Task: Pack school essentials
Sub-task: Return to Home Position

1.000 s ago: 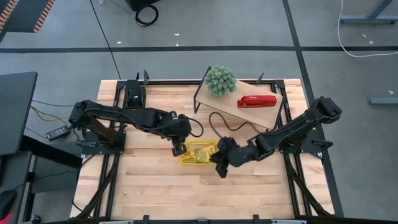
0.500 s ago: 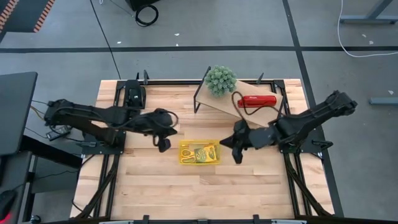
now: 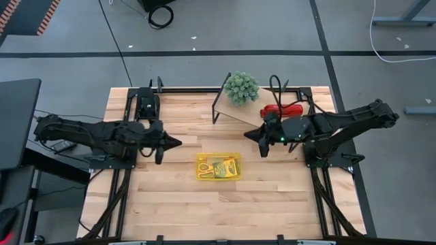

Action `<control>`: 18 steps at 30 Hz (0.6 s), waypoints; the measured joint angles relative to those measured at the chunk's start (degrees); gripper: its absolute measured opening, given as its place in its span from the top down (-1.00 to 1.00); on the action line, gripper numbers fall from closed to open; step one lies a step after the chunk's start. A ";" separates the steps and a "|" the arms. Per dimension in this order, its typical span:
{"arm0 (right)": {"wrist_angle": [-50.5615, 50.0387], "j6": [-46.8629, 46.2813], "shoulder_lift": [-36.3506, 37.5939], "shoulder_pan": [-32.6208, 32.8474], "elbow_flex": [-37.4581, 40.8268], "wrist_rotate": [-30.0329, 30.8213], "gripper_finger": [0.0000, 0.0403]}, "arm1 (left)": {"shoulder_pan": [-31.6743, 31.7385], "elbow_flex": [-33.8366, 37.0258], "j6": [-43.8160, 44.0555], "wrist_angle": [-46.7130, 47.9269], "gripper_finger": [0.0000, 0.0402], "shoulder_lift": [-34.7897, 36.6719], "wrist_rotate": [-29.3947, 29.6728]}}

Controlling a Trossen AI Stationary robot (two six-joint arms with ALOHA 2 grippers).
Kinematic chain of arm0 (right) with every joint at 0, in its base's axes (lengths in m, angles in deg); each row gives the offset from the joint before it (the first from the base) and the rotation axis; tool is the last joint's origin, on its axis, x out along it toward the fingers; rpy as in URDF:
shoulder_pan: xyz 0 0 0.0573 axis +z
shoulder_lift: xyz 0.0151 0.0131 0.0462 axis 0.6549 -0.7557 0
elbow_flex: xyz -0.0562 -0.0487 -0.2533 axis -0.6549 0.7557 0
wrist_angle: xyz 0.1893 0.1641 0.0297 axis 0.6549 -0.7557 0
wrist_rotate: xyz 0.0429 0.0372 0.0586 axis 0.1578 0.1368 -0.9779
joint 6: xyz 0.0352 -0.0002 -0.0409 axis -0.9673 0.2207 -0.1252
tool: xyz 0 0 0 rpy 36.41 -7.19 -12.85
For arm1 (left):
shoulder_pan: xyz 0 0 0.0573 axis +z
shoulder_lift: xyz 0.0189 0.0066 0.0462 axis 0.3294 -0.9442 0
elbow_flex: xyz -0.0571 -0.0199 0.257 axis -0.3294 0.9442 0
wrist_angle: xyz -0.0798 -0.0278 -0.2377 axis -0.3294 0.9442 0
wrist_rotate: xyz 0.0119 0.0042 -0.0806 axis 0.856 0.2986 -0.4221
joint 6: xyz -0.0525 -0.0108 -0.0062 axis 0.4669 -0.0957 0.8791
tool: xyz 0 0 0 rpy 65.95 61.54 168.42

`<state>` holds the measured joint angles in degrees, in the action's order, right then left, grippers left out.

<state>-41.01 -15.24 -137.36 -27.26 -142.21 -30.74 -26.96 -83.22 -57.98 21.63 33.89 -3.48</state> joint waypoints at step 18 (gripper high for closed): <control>-3.88 -5.53 3.06 -3.05 0.02 -0.05 0.97 | 0.00 19.42 8.62 -6.80 0.98 25.93 0.05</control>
<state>-44.89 -20.77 -134.29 -30.30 -142.19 -30.79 -26.96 -63.80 -49.35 14.83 59.82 -3.43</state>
